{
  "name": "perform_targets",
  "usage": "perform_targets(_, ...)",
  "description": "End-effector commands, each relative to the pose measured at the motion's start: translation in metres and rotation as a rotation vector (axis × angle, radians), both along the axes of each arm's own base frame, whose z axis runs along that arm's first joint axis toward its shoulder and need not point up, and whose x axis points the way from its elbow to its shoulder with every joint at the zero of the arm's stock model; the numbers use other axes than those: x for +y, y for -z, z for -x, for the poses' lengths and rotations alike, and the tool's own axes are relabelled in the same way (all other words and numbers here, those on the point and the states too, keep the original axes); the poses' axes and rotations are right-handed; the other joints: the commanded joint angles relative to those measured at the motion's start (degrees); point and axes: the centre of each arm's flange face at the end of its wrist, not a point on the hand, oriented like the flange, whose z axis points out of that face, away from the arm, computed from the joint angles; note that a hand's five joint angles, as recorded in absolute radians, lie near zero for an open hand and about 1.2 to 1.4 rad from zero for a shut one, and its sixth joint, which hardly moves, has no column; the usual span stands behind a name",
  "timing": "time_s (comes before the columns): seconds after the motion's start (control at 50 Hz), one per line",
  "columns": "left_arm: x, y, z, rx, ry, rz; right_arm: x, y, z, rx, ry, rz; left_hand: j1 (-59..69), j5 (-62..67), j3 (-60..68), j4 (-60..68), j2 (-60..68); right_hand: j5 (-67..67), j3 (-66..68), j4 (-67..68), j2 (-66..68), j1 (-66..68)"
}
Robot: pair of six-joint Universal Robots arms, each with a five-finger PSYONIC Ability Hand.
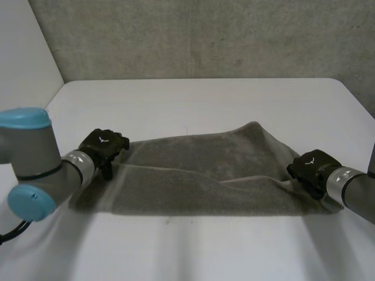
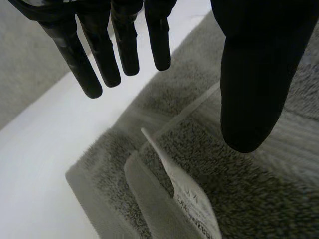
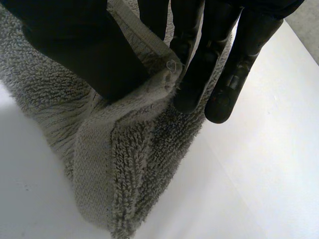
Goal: Fold the towel.
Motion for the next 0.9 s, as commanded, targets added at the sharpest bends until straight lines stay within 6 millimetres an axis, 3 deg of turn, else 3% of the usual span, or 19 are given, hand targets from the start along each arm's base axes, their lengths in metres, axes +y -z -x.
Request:
perform_targets(0.02,-0.016,0.010,0.001,-0.018,-0.015,-0.076,0.002,0.004,-0.002,0.000,-0.006,0.000,6.70,6.68,6.68,6.64,6.73,12.57,11.70,11.43,12.09,23.21)
perform_targets(0.1,-0.022,0.012,0.001,-0.026,-0.031,-0.084,0.004,0.006,-0.003,0.003,-0.011,-0.003,16.44,16.42,16.42,16.37,16.47,12.57,11.70,11.43,12.09,23.21)
perform_targets(0.22,-0.024,0.012,0.000,-0.037,-0.049,-0.083,0.003,0.007,-0.003,0.003,-0.011,-0.003,17.81,17.79,17.79,17.75,17.84,12.57,11.70,11.43,12.09,23.21)
perform_targets(0.38,-0.022,0.013,-0.001,-0.049,-0.049,-0.103,0.003,0.007,-0.003,0.003,-0.011,-0.001,18.32,18.30,18.30,18.25,18.35,12.57,11.70,11.43,12.09,23.21)
perform_targets(0.82,-0.011,0.010,0.003,-0.091,-0.080,-0.099,0.003,0.009,-0.002,0.026,-0.017,-0.001,46.58,46.56,46.56,46.51,46.61,12.57,11.70,11.43,12.09,23.21)
perform_targets(0.9,-0.006,0.003,0.003,-0.095,-0.089,-0.080,0.002,0.008,-0.002,0.027,-0.016,0.004,50.27,50.25,50.26,50.21,50.31,12.57,11.70,11.43,12.09,23.21)
